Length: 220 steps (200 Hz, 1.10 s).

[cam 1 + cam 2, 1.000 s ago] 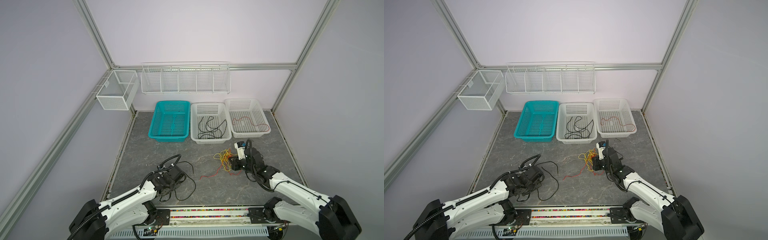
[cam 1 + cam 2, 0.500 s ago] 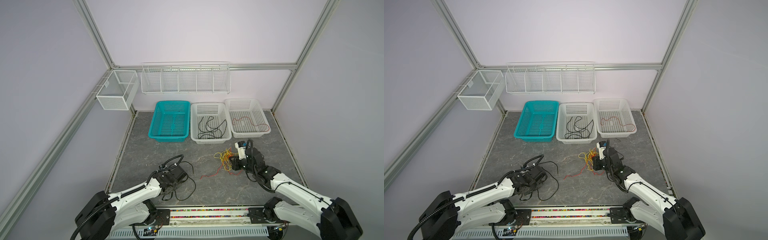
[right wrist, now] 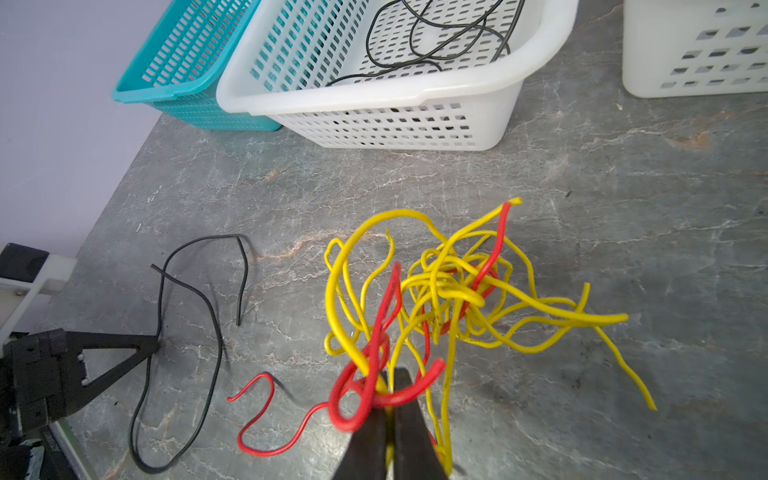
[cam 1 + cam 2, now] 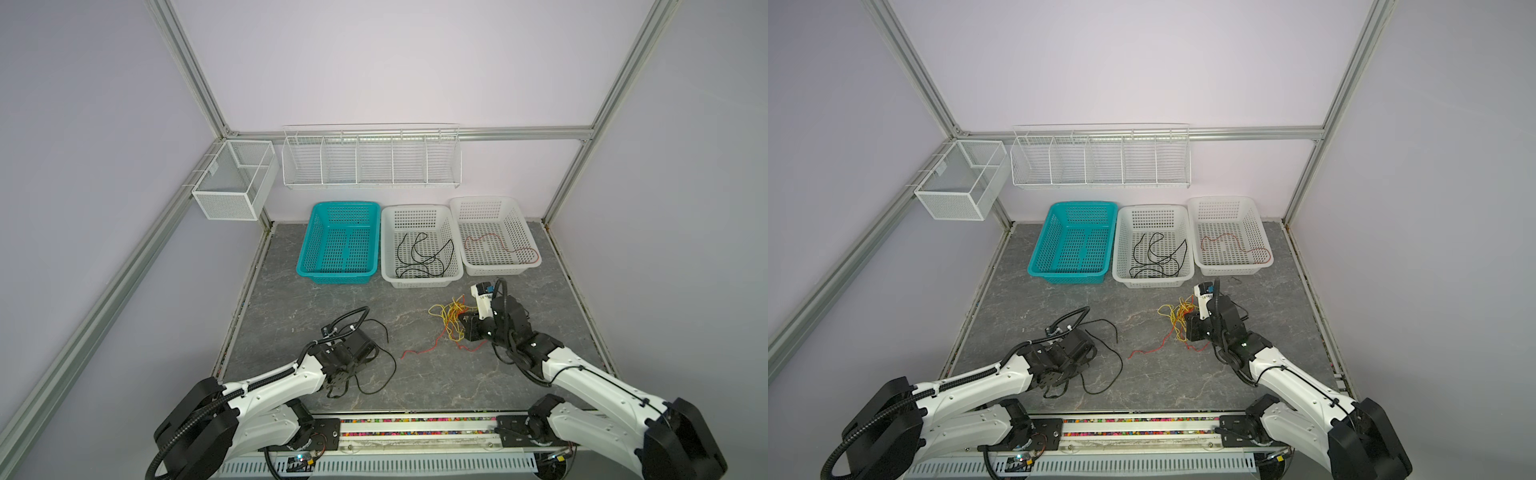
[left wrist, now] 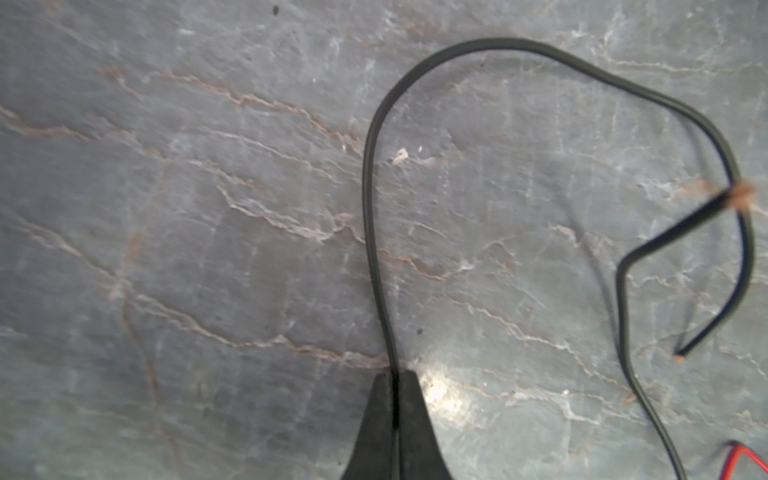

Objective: Untangle the cables
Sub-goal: 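Lift the black wire with the left gripper toward the middle white basket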

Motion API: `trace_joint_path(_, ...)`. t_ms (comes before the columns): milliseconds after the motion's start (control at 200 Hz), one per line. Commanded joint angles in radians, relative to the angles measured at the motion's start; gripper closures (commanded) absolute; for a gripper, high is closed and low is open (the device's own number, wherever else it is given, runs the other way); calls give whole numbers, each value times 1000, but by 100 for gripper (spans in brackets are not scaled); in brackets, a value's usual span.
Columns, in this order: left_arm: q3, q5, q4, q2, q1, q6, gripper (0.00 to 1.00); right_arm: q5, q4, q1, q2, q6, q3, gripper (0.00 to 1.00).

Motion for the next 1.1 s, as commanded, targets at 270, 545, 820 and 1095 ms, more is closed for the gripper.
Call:
trace_joint_path(270, 94, 57, -172, -171, -3, 137, 100, 31, -4, 2, -30, 16, -11, 94)
trace_joint_path(545, 199, 3, -239, -438, -3, 233, 100, 39, -5, 2, -31, 19, -13, 94)
trace_joint_path(820, 517, 11, -294, -299, -3, 372, 100, 36, 2, 2, -18, 26, -14, 94)
trace_joint_path(1095, 880, 27, -328, -40, -2, 537, 100, 33, 16, 5, -12, 33, -22, 94)
